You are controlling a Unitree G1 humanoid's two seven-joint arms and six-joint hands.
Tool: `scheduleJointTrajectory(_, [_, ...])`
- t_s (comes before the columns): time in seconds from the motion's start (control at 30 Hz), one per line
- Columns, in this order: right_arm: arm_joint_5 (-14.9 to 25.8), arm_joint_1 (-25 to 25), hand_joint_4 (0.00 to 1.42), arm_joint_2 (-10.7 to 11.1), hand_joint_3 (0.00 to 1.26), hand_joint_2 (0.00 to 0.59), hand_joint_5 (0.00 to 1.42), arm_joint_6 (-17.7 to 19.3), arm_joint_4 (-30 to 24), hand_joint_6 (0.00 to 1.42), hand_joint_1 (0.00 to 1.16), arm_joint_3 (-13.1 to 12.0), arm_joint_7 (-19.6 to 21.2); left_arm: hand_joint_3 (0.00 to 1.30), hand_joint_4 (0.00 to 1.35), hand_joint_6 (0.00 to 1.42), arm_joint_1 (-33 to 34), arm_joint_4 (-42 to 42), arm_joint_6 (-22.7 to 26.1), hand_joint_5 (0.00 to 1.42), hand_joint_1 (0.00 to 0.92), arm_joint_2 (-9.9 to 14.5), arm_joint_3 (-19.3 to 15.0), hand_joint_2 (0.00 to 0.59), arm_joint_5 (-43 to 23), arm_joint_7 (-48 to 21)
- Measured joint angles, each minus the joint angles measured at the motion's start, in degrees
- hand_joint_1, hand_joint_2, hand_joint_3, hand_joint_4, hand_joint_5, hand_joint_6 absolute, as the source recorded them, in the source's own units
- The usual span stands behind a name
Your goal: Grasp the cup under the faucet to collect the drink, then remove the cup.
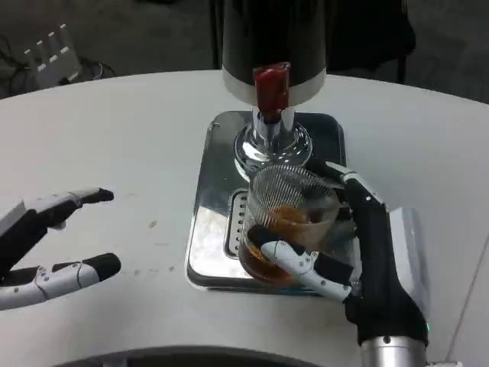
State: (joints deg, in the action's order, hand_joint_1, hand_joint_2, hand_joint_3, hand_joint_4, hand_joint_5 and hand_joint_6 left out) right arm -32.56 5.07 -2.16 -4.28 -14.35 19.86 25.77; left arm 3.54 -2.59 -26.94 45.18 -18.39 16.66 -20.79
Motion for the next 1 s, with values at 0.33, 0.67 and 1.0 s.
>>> scheduleJointTrajectory(0.33, [-2.3, 0.0, 0.81, 1.1, 0.75, 0.215, 0.94, 1.6, -1.9, 0.9, 0.78, -1.1, -0.8, 0.17, 0.08, 0.27, -1.8, 4.5, 2.3, 0.13, 0.0, 0.0, 1.1, 0.117, 1.6, 0.0])
scheduleJointTrajectory(0.67, [-3.1, -0.6, 0.81, 3.1, 0.75, 0.208, 0.95, 2.0, -3.4, 0.9, 0.79, -1.6, -4.3, 0.16, 0.06, 0.26, -1.8, 8.9, 4.4, 0.11, 0.0, -0.6, 2.8, 0.114, 1.8, 0.0])
scheduleJointTrajectory(1.0, [-2.9, -2.6, 0.81, 6.5, 0.75, 0.207, 0.95, 4.3, -7.1, 0.91, 0.79, -3.3, -8.5, 0.1, 0.0, 0.18, -4.2, 15.2, 4.9, 0.02, 0.0, -0.9, 4.0, 0.113, 4.2, 0.0])
